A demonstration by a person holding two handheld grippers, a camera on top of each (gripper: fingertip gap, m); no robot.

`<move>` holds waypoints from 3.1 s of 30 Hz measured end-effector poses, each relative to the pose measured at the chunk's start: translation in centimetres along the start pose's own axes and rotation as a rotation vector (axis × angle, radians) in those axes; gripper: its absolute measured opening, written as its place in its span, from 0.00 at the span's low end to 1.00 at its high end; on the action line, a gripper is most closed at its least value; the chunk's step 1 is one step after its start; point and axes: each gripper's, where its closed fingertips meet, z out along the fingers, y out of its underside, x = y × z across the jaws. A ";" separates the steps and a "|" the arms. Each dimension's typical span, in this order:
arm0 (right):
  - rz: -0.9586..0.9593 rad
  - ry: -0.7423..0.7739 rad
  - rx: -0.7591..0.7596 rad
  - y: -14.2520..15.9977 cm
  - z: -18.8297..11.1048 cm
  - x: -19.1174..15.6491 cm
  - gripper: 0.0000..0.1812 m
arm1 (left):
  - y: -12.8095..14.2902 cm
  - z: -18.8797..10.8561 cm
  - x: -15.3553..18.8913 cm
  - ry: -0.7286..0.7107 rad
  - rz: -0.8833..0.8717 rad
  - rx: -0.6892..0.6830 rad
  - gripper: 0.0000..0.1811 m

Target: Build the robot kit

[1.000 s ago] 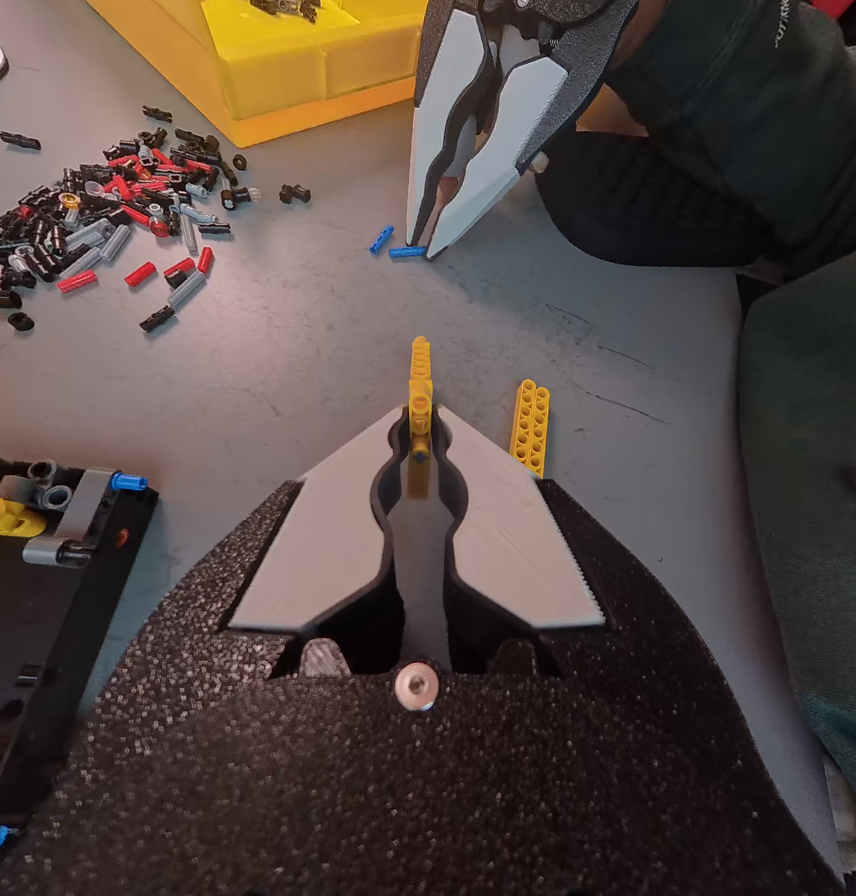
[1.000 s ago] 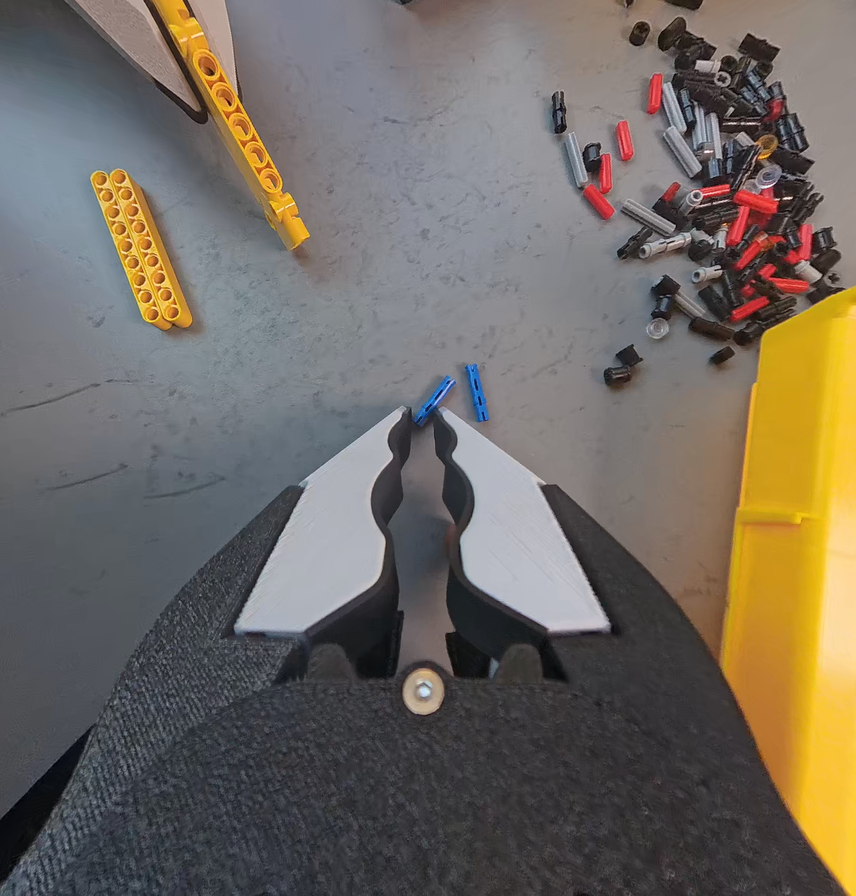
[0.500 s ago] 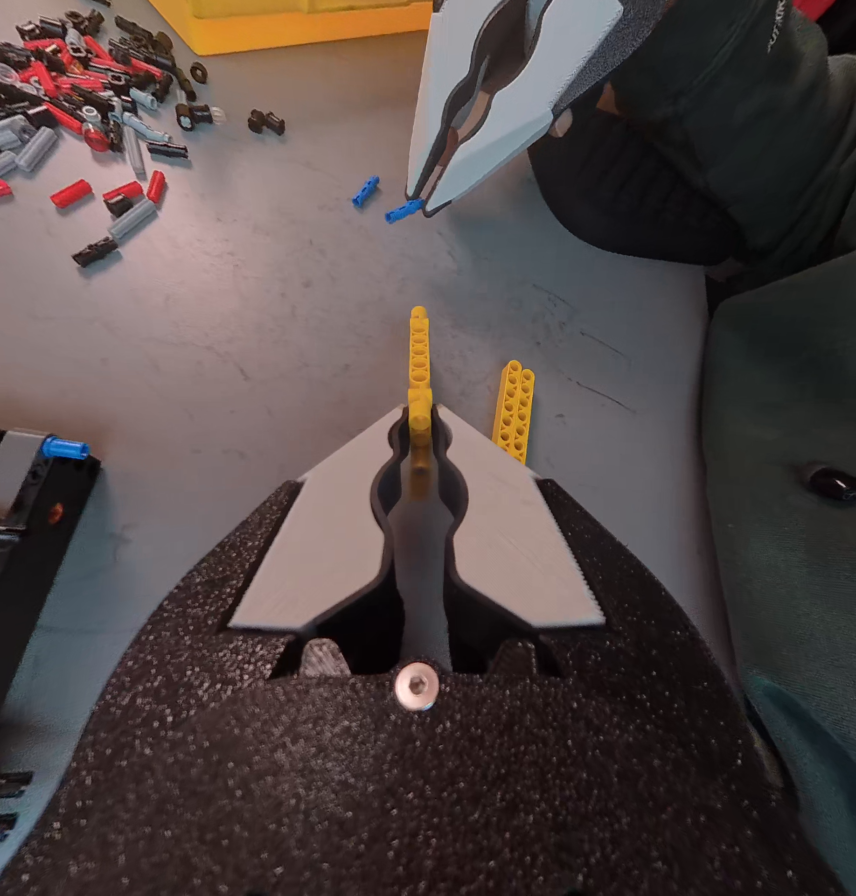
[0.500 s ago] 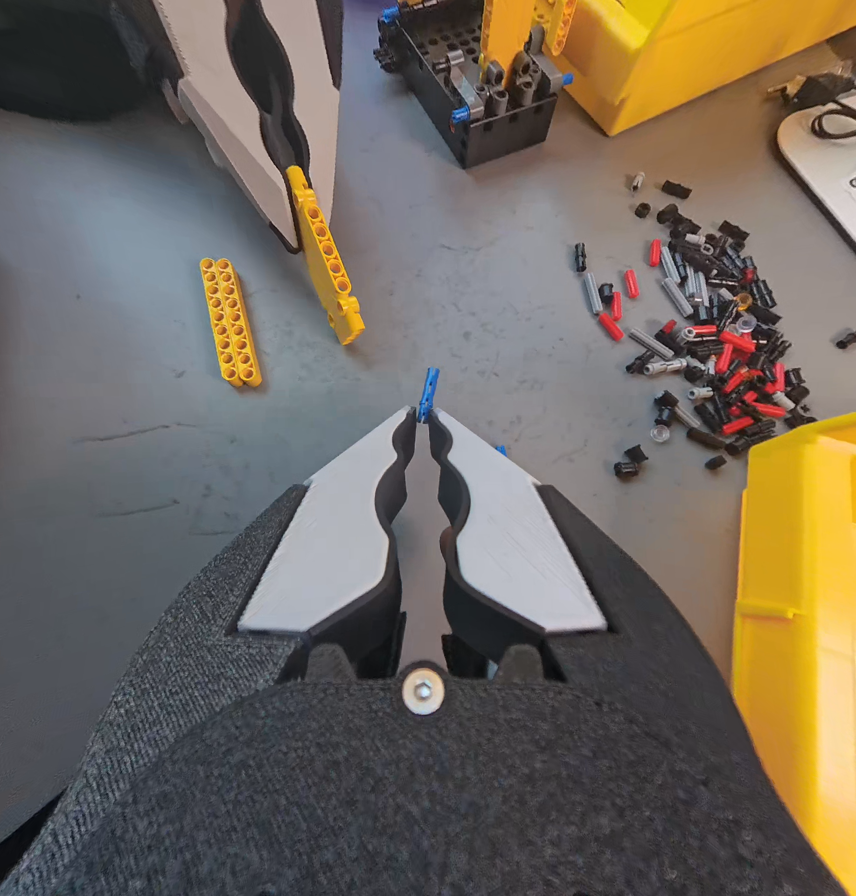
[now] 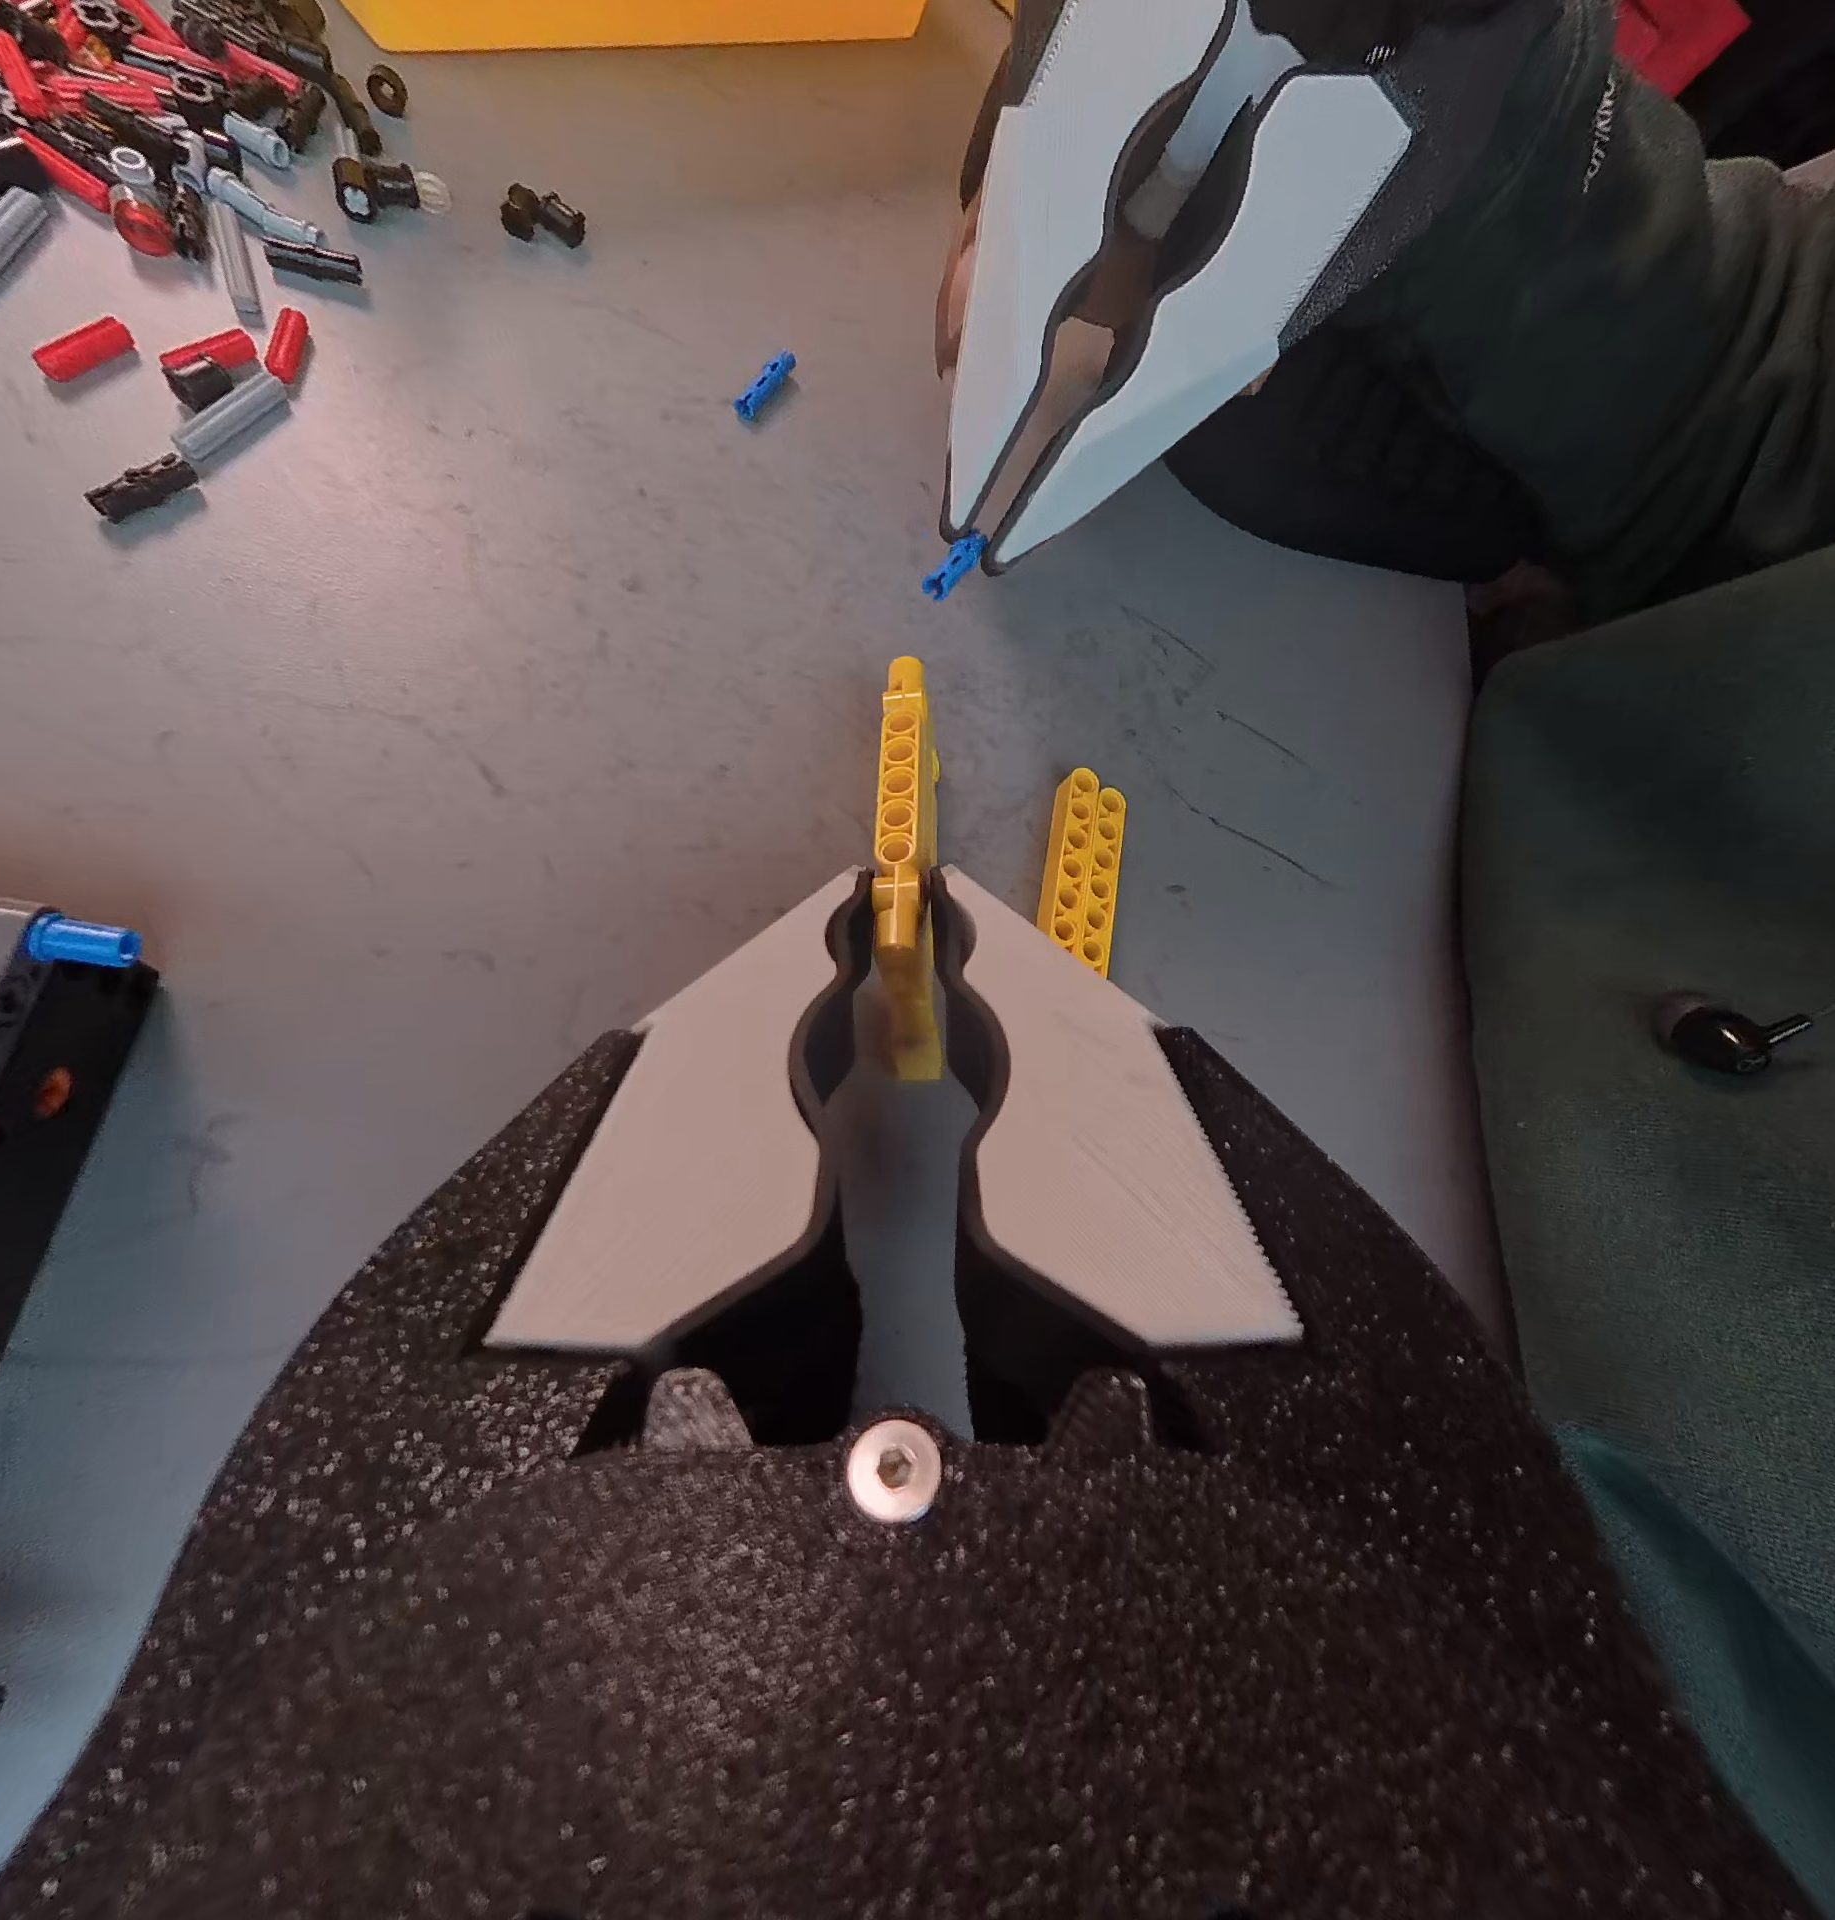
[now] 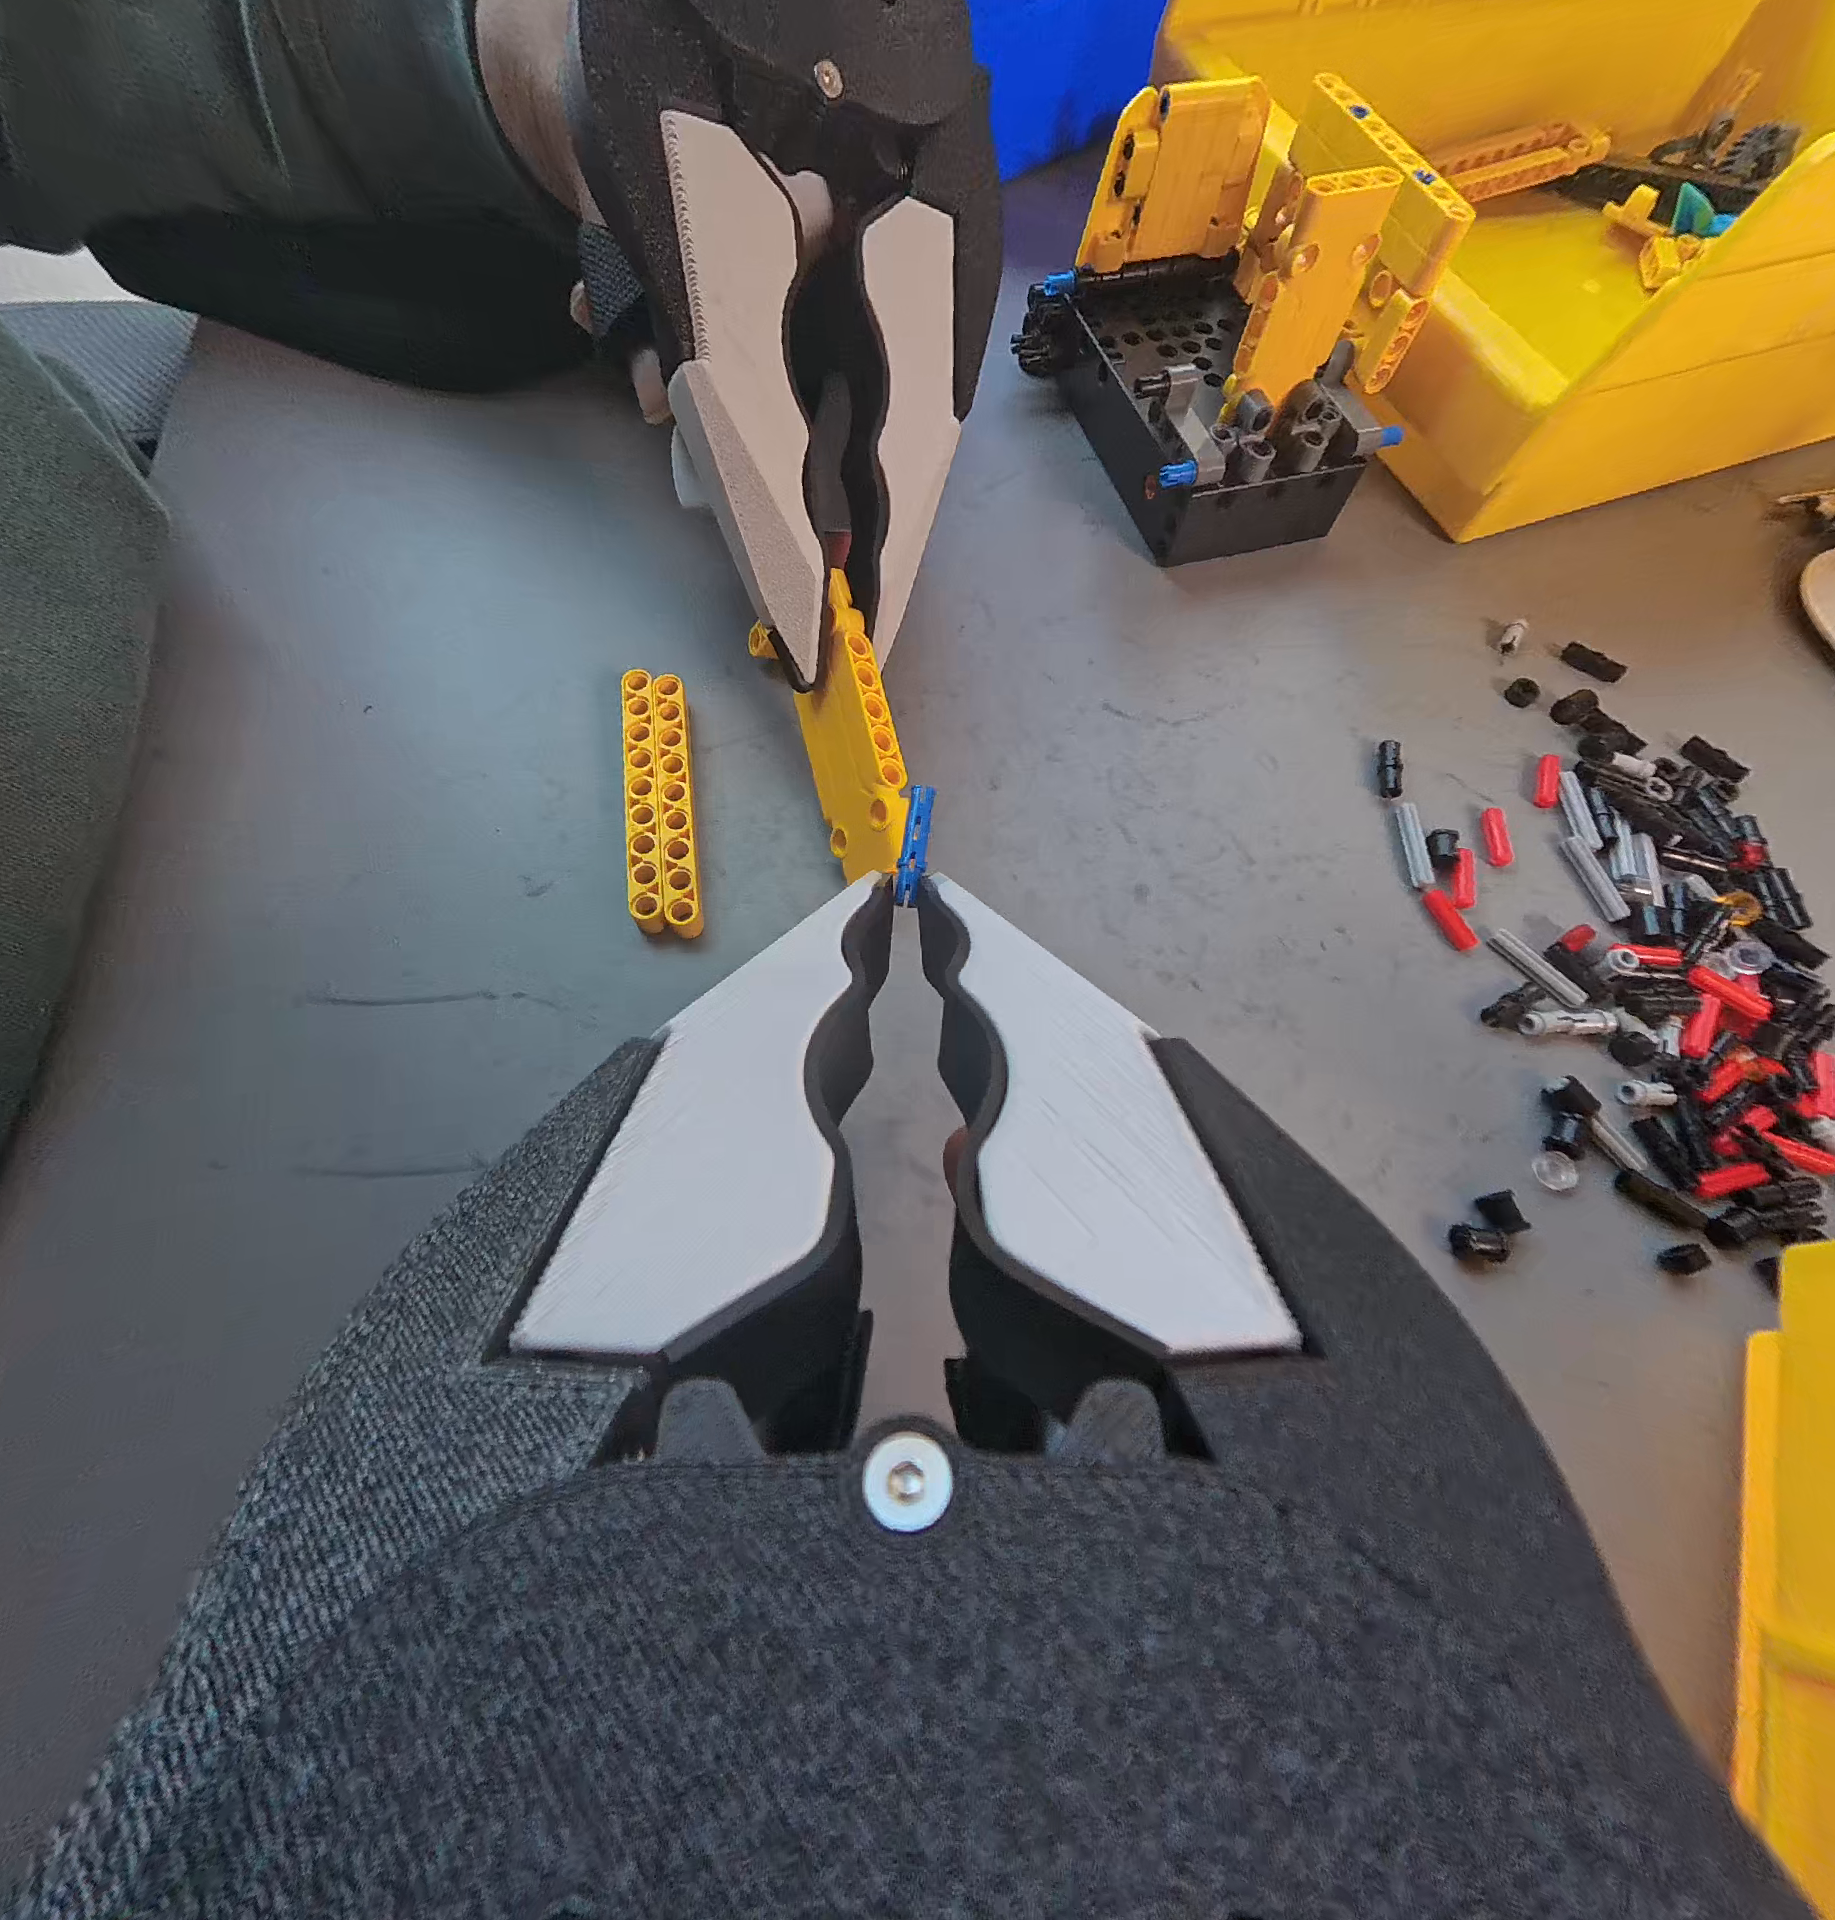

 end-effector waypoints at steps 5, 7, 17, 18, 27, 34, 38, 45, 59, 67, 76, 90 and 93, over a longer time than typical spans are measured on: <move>-0.011 -0.057 -0.057 0.9 -0.1 -1.0 0.02 | -0.1 -0.1 0.0 -0.012 0.023 0.006 0.04; -0.031 -0.053 -0.112 1.9 -0.3 -1.0 0.02 | -0.2 -0.1 -0.1 -0.025 0.033 0.010 0.04; -0.077 -0.145 -0.122 1.9 0.5 -3.3 0.02 | -0.2 -0.8 -1.9 -0.116 0.032 0.012 0.12; -0.079 -0.142 -0.107 1.7 0.5 -3.2 0.02 | -0.5 -1.1 -2.1 -0.140 0.059 0.024 0.14; -0.112 -0.114 0.043 -1.8 0.8 -3.7 0.02 | -2.9 -0.7 4.0 0.057 0.262 0.151 0.09; -0.123 -0.131 0.071 -2.6 1.2 -4.4 0.02 | -2.4 0.3 5.0 0.073 0.297 0.121 0.00; -0.115 -0.131 0.090 -2.9 1.0 -4.4 0.02 | -3.0 -0.2 5.1 0.098 0.252 0.160 0.00; -0.119 -0.135 0.074 -2.6 1.2 -4.5 0.02 | -3.1 -0.1 5.0 0.100 0.232 0.168 0.04; -0.114 -0.123 0.088 -2.9 0.9 -4.3 0.02 | -3.8 -0.8 5.4 0.147 0.200 0.221 0.08; -0.109 -0.111 0.118 -3.4 0.7 -4.1 0.02 | -3.6 -0.3 5.5 0.134 0.215 0.201 0.00; -0.113 -0.091 0.096 -3.0 0.9 -3.8 0.02 | -4.3 -1.0 5.2 0.118 0.215 0.257 0.06; -0.110 -0.110 0.141 -3.8 0.4 -4.1 0.02 | -3.4 -0.2 4.8 0.065 0.261 0.198 0.02; -0.111 -0.108 0.148 -3.9 0.3 -4.1 0.02 | -3.4 -0.2 4.8 0.068 0.262 0.197 0.02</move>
